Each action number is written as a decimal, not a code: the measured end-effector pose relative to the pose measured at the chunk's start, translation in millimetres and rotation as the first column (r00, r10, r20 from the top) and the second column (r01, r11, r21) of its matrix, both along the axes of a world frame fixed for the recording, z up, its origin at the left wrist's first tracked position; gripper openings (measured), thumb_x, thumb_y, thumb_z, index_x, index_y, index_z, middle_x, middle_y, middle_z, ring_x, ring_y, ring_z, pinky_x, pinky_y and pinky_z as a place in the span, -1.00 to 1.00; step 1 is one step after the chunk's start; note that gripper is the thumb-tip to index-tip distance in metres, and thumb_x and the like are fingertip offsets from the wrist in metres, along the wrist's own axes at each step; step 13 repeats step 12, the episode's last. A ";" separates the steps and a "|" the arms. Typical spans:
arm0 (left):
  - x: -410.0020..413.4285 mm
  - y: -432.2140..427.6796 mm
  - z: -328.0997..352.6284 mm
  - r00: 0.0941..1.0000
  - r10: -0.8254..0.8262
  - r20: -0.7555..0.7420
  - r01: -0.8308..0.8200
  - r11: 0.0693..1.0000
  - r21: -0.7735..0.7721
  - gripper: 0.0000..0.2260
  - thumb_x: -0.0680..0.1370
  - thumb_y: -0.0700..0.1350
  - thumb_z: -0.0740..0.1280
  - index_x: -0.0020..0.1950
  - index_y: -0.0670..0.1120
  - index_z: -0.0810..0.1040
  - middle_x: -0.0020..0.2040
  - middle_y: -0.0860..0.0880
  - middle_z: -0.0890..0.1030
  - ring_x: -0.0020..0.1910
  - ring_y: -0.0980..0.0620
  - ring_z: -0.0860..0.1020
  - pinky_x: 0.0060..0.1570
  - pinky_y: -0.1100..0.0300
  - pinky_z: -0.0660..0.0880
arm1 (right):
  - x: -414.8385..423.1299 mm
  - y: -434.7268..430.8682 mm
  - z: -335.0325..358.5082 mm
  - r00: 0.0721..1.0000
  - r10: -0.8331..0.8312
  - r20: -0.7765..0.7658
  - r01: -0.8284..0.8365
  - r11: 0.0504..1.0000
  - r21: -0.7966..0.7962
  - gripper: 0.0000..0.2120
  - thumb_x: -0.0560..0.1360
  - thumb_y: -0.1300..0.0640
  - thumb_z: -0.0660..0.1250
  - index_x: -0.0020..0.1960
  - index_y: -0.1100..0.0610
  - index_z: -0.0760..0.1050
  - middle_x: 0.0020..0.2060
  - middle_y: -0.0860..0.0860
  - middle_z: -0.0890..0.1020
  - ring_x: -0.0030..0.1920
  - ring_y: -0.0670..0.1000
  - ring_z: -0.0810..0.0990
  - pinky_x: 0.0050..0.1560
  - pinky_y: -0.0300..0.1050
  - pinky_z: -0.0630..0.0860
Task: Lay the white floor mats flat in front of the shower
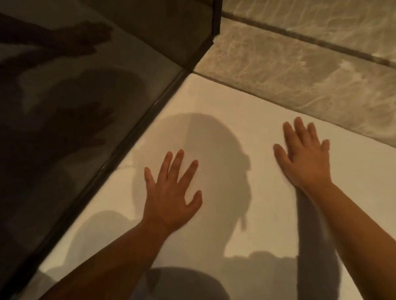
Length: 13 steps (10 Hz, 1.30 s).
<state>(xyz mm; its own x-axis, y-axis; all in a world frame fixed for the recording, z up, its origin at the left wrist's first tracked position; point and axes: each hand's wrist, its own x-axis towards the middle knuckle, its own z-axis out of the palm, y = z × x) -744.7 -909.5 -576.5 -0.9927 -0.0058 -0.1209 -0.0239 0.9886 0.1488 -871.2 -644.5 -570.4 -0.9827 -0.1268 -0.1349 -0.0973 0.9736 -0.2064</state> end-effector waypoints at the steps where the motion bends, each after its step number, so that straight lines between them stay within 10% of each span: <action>1: 0.6 0.8 0.8 1.000 -0.017 -0.008 0.017 1.000 0.001 -0.43 0.46 0.19 0.05 0.45 0.05 0.17 0.50 -0.13 0.16 0.46 -0.14 0.08 0.24 -0.39 0.07 | 18.8 70.6 4.8 0.975 -0.223 0.022 0.222 0.974 0.035 -0.33 0.43 -0.22 -0.10 0.48 0.04 0.06 0.52 0.07 0.04 0.50 0.14 -0.05 0.40 0.33 -0.01; 2: 0.4 2.5 2.4 0.999 -0.036 0.004 0.036 0.999 -0.008 -0.43 0.46 0.17 0.04 0.45 0.02 0.20 0.50 -0.14 0.16 0.46 -0.16 0.08 0.23 -0.41 0.07 | 52.5 102.7 11.1 0.936 -0.351 0.030 0.349 0.935 0.059 -0.30 0.42 -0.21 -0.11 0.46 0.12 0.10 0.50 0.15 0.08 0.48 0.22 0.00 0.37 0.39 0.05; 6: 20.3 107.1 15.6 0.987 -0.153 -0.050 0.158 0.982 0.105 -0.49 0.42 -0.07 0.01 0.28 -0.22 0.44 0.35 -0.26 0.40 0.37 -0.27 0.29 0.27 -0.30 0.15 | 167.3 10.5 2.1 0.955 0.296 -0.003 -0.295 0.954 0.053 -0.44 0.48 -0.13 0.01 0.41 0.09 0.25 0.43 0.14 0.30 0.42 0.22 0.23 0.23 0.38 0.30; 7: 29.8 129.4 9.7 0.985 -0.172 0.001 0.172 0.983 0.061 -0.48 0.46 -0.04 0.00 0.36 -0.18 0.37 0.40 -0.24 0.33 0.38 -0.26 0.26 0.23 -0.33 0.20 | 148.9 40.1 -0.8 0.988 0.147 0.056 -0.144 0.988 -0.051 -0.40 0.49 -0.18 -0.09 0.46 0.04 0.11 0.50 0.09 0.11 0.49 0.18 0.02 0.38 0.32 0.06; 10: 25.5 132.7 12.7 0.990 -0.139 -0.039 0.142 0.982 0.125 -0.52 0.45 -0.07 0.02 0.25 -0.25 0.45 0.30 -0.32 0.43 0.28 -0.32 0.38 0.18 -0.26 0.32 | 181.4 183.6 8.9 0.896 -0.441 -0.053 0.439 0.897 -0.051 -0.46 0.49 -0.01 -0.03 0.40 0.22 0.24 0.44 0.25 0.23 0.45 0.25 0.15 0.36 0.30 0.14; 13: 24.4 158.0 34.3 0.986 -0.070 -0.154 0.100 0.975 0.200 -0.59 0.47 -0.09 0.05 0.17 -0.25 0.50 0.23 -0.27 0.50 0.22 -0.25 0.45 0.12 -0.11 0.39 | 207.0 127.1 33.6 0.918 -0.364 -0.157 0.325 0.918 -0.228 -0.54 0.48 0.05 0.07 0.30 0.24 0.37 0.29 0.27 0.45 0.31 0.27 0.37 0.29 0.14 0.33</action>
